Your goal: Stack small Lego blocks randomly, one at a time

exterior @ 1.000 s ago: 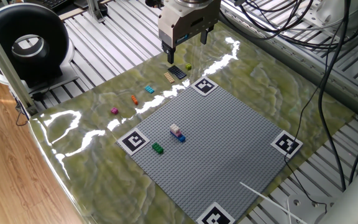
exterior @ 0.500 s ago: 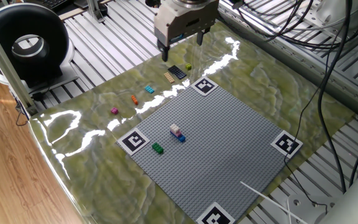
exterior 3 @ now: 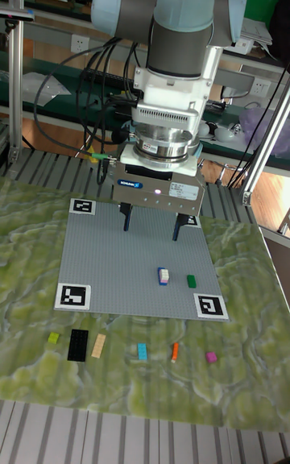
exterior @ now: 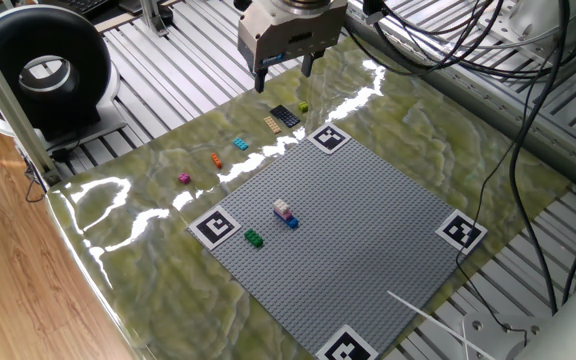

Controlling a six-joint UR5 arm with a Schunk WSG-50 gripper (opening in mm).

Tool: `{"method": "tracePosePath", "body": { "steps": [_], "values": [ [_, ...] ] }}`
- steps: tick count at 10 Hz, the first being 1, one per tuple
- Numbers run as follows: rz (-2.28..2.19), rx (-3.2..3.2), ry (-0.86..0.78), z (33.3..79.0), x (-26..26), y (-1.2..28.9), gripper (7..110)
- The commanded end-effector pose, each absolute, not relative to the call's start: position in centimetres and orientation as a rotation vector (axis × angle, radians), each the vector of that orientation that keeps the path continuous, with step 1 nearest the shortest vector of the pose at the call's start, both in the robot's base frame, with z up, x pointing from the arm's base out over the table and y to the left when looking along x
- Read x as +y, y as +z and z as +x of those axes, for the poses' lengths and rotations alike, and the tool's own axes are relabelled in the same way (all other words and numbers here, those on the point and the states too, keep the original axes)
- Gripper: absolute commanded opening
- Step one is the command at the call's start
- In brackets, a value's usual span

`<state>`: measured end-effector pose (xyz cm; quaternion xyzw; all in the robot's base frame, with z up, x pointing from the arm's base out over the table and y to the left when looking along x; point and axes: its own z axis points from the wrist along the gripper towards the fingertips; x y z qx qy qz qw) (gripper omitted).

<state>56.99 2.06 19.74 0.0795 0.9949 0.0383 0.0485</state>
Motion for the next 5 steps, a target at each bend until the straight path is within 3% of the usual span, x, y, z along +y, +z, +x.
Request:
{"method": "tracePosePath", "body": {
  "steps": [1, 5],
  "values": [
    [0.221, 3.021, 0.072, 57.28, 1.14, 19.8, 7],
    [0.198, 3.036, 0.06, 56.91, 0.87, 19.8, 7]
  ]
}}
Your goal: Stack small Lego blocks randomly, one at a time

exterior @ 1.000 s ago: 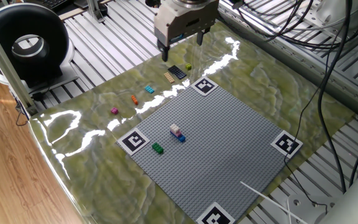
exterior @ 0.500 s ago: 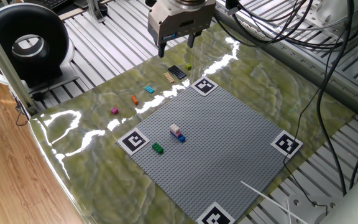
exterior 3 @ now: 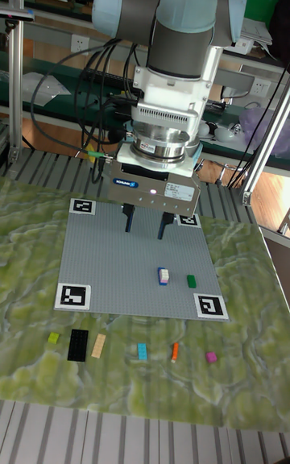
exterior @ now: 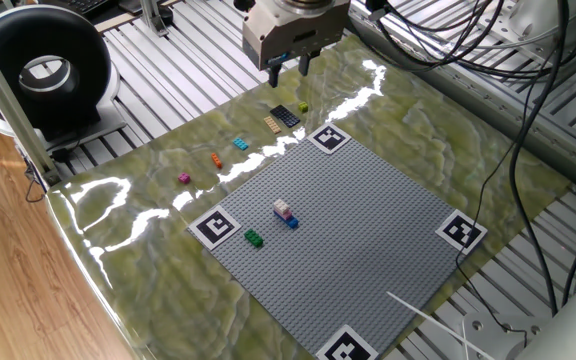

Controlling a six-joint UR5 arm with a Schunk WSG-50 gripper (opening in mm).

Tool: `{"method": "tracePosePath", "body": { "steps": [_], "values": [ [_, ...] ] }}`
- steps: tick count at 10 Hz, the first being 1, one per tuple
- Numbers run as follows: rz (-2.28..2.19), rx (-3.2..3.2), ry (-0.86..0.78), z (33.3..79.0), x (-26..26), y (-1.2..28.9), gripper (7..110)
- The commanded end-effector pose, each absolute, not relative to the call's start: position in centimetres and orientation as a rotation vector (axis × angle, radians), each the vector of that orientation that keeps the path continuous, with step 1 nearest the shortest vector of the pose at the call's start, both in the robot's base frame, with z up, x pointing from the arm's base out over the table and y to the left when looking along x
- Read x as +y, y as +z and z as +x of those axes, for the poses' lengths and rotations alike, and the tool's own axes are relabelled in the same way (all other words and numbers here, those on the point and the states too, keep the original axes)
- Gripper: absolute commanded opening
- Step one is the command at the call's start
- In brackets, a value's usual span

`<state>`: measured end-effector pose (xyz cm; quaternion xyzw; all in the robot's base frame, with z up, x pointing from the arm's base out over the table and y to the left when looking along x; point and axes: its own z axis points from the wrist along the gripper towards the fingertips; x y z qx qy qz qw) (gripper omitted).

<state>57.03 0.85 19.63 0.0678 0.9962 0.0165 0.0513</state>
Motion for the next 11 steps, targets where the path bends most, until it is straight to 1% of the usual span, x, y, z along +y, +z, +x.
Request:
{"method": "tracePosePath", "body": {
  "steps": [1, 3, 5, 7, 9, 10, 11],
  "values": [
    [0.192, 3.043, 0.057, 56.8, 0.8, 19.8, 7],
    [0.182, 3.06, 0.039, 56.3, 0.6, 19.7, 7],
    [0.173, 3.093, 0.079, 55.5, 1.3, 19.7, 7],
    [0.1, 3.062, 0.099, 56.4, 1.5, 19.9, 7],
    [0.084, 3.064, 0.033, 56.3, 0.6, 19.8, 7],
    [0.105, 3.076, 0.033, 56.0, 0.6, 19.5, 7],
    [0.08, 3.093, -0.061, 55.6, -0.9, 19.6, 7]
  ]
}}
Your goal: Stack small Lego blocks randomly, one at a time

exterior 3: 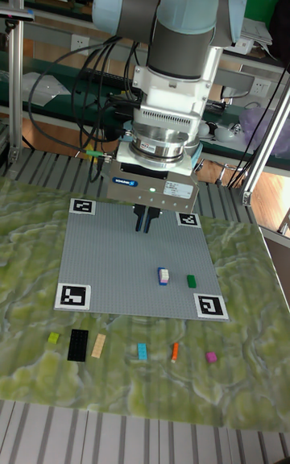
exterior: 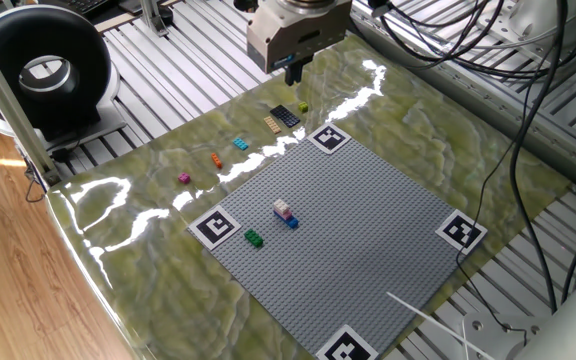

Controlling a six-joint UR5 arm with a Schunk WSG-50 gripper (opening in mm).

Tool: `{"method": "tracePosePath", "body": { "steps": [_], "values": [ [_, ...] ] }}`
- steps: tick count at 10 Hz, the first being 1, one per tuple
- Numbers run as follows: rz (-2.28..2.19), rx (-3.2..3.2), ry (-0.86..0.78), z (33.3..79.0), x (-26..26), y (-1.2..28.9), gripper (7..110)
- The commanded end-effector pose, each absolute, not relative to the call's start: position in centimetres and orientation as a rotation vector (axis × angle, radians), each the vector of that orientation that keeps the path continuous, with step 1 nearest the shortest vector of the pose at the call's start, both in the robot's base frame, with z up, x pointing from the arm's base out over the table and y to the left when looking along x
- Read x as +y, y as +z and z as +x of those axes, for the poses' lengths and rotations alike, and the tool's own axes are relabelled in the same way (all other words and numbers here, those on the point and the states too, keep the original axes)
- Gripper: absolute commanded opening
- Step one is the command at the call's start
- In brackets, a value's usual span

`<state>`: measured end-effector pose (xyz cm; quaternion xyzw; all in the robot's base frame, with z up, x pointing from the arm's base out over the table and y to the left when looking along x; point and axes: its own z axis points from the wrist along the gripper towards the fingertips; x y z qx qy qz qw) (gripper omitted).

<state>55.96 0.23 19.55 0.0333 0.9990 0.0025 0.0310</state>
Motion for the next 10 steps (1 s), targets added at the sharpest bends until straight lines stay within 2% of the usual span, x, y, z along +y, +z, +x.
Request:
{"method": "tracePosePath", "body": {
  "steps": [1, 8, 10],
  "values": [
    [0.047, 3.093, -0.061, 55.59, -0.9, 19.66, 7],
    [-0.01, 3.077, -0.086, 56.0, -1.34, 19.69, 7],
    [-0.006, 3.074, -0.034, 56.08, -0.51, 19.69, 7]
  ]
}}
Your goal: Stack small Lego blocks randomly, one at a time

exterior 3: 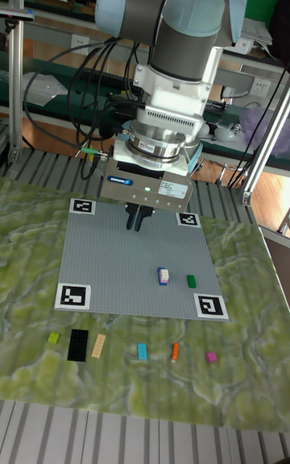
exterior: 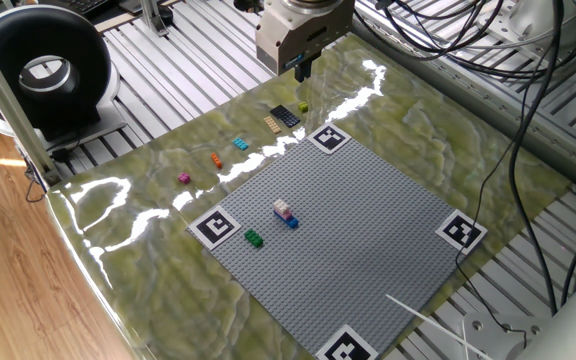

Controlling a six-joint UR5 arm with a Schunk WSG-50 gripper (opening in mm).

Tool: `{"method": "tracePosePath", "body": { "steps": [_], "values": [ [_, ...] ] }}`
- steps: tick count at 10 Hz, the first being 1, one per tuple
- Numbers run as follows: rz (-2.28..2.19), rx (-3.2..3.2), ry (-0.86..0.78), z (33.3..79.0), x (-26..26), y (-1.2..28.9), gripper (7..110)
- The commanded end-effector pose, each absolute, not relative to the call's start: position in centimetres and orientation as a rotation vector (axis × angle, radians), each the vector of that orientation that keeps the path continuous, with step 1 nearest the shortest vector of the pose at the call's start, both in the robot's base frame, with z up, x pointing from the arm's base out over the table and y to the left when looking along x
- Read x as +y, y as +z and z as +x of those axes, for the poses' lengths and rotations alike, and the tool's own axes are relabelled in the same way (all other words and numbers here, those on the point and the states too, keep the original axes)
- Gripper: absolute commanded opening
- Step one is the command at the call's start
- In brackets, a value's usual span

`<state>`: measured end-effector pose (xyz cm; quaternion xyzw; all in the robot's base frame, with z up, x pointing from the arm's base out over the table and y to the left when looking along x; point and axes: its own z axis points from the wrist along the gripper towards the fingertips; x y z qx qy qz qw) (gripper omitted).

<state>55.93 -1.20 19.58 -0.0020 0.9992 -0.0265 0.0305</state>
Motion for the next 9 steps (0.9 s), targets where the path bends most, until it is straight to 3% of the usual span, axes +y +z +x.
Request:
{"method": "tracePosePath", "body": {
  "steps": [1, 9],
  "values": [
    [-0.006, 3.077, -0.039, 56.0, -0.59, 19.69, 7],
    [-0.009, 3.065, -0.001, 56.32, 0.01, 19.63, 7]
  ]
}}
